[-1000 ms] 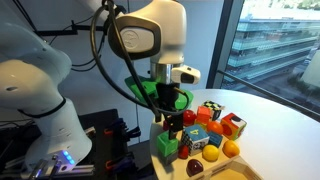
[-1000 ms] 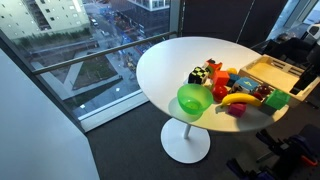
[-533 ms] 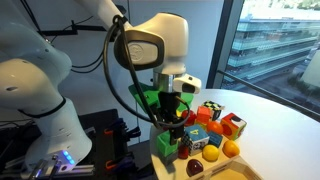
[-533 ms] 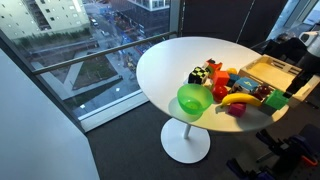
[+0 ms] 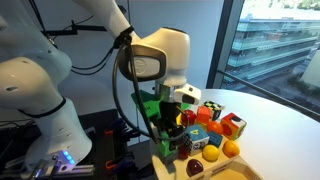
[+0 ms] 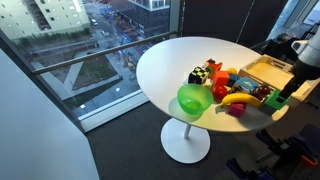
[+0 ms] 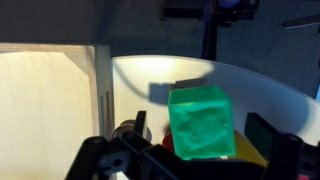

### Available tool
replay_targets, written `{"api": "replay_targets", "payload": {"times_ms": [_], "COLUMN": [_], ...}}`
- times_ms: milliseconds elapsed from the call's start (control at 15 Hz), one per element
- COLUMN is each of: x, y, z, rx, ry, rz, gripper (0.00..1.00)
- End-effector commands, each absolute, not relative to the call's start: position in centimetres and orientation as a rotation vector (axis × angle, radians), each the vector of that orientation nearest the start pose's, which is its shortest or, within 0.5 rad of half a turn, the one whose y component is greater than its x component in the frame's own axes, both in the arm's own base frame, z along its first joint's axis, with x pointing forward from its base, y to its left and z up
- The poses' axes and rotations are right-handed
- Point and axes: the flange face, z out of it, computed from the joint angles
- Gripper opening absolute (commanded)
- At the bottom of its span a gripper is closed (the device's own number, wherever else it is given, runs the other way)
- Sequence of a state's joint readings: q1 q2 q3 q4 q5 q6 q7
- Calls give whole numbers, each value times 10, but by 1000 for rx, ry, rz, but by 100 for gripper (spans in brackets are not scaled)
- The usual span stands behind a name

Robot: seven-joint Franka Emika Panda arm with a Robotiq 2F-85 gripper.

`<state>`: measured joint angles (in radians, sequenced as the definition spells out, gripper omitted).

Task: Shift the green block to the wooden tray

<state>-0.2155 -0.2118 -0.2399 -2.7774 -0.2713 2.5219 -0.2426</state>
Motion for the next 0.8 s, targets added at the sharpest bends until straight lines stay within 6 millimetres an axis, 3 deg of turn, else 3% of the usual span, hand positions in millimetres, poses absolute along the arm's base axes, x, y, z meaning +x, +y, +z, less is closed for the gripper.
{"api": "replay_targets", "payload": {"times_ms": [0, 333, 733], "x": [342, 344, 338], "y": [-159, -155, -174], "z": [259, 260, 291], "rx": [-3205, -3204, -3248], "ry": [-10, -4, 113], "rz": [112, 113, 36], "gripper": [73, 35, 32]}}
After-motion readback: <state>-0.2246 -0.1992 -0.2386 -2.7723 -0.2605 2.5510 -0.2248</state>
